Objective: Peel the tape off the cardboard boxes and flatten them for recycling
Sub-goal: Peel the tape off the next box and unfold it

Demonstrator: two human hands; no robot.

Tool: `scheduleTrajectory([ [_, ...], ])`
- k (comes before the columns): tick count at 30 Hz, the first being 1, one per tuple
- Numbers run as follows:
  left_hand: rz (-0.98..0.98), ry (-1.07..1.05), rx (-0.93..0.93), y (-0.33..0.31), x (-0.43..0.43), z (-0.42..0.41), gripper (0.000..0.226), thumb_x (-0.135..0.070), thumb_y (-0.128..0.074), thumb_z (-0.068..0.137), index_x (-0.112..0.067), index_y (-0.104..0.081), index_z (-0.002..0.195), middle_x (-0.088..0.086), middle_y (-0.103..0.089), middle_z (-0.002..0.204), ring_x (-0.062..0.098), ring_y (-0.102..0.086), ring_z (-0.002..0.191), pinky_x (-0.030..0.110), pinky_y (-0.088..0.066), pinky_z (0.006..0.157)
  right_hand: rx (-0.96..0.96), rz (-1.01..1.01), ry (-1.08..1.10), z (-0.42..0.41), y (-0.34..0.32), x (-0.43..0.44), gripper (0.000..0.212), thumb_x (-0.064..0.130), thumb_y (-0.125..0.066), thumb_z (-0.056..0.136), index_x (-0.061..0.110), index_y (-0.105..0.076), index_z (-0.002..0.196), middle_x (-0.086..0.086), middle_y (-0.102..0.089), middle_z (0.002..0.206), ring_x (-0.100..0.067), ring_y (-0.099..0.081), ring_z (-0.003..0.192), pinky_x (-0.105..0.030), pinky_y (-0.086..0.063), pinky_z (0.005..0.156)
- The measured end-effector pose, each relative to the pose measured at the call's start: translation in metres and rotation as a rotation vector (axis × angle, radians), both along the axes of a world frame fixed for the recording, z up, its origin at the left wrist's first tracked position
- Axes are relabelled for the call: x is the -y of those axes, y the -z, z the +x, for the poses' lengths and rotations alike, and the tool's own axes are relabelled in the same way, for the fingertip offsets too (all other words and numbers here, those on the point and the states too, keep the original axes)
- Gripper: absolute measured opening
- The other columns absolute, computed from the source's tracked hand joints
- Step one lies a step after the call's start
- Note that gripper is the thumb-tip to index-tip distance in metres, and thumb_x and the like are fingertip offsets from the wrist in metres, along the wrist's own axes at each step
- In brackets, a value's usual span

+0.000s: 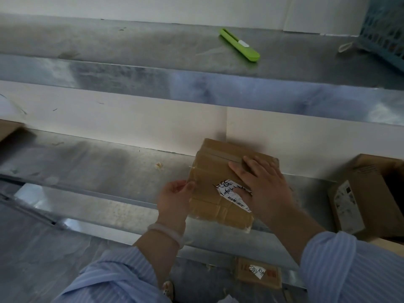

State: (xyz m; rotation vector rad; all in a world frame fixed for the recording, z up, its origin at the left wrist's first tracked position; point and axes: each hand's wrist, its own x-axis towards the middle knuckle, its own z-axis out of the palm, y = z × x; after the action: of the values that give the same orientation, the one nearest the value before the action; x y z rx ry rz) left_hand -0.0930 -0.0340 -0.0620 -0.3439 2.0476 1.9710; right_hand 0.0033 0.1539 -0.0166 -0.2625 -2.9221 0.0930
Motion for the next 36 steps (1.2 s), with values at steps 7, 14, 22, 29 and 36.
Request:
scheduleTrajectory([
  [7,0.306,-0.051,0.146,-0.006,-0.011,0.011,0.029,-0.002,-0.066,0.086,0.007,-0.06,0.113,0.019,-0.066,0.104,0.022,-0.064,0.093,0.027,-0.054,0.082,0.021,-0.032,0.022,0.001,0.003,0.0,0.062,0.053,-0.051,0.09,0.04,-0.031,0.147,-0.004,-0.037,0.151,-0.029,-0.03,0.14,-0.048,-0.02,0.116],
  [14,0.327,-0.037,0.154,-0.01,-0.005,0.013,0.008,-0.008,-0.065,0.088,-0.006,-0.065,0.095,0.011,-0.07,0.09,0.016,-0.067,0.084,0.03,-0.055,0.084,0.011,-0.035,0.025,0.005,0.003,0.002,0.062,0.053,-0.053,0.089,0.041,-0.032,0.146,-0.005,-0.038,0.151,-0.029,-0.031,0.14,-0.048,-0.02,0.116],
  [22,0.179,-0.037,0.002,-0.013,-0.005,0.021,0.012,-0.008,-0.071,0.083,-0.012,-0.063,0.091,0.015,-0.065,0.097,0.023,-0.064,0.09,0.034,-0.055,0.084,-0.012,-0.054,0.024,0.011,0.003,0.007,0.06,0.049,-0.057,0.088,0.04,-0.038,0.144,-0.005,-0.041,0.149,-0.03,-0.032,0.14,-0.049,-0.02,0.116],
  [29,0.256,-0.02,0.216,-0.007,-0.005,0.02,0.007,-0.01,-0.065,0.089,-0.004,-0.062,0.091,0.005,-0.064,0.073,0.012,-0.063,0.069,0.027,-0.054,0.069,-0.034,-0.044,0.037,0.012,0.005,0.014,0.06,0.047,-0.063,0.085,0.038,-0.044,0.141,-0.007,-0.046,0.146,-0.033,-0.037,0.136,-0.052,-0.025,0.113],
  [36,0.023,-0.064,-0.007,-0.004,0.0,0.018,0.014,-0.022,-0.071,0.085,-0.017,-0.064,0.096,0.002,-0.07,0.092,0.016,-0.067,0.086,0.034,-0.058,0.075,-0.073,-0.026,0.03,0.013,0.008,0.014,0.061,0.046,-0.068,0.082,0.036,-0.048,0.138,-0.008,-0.05,0.142,-0.035,-0.042,0.133,-0.053,-0.028,0.112],
])
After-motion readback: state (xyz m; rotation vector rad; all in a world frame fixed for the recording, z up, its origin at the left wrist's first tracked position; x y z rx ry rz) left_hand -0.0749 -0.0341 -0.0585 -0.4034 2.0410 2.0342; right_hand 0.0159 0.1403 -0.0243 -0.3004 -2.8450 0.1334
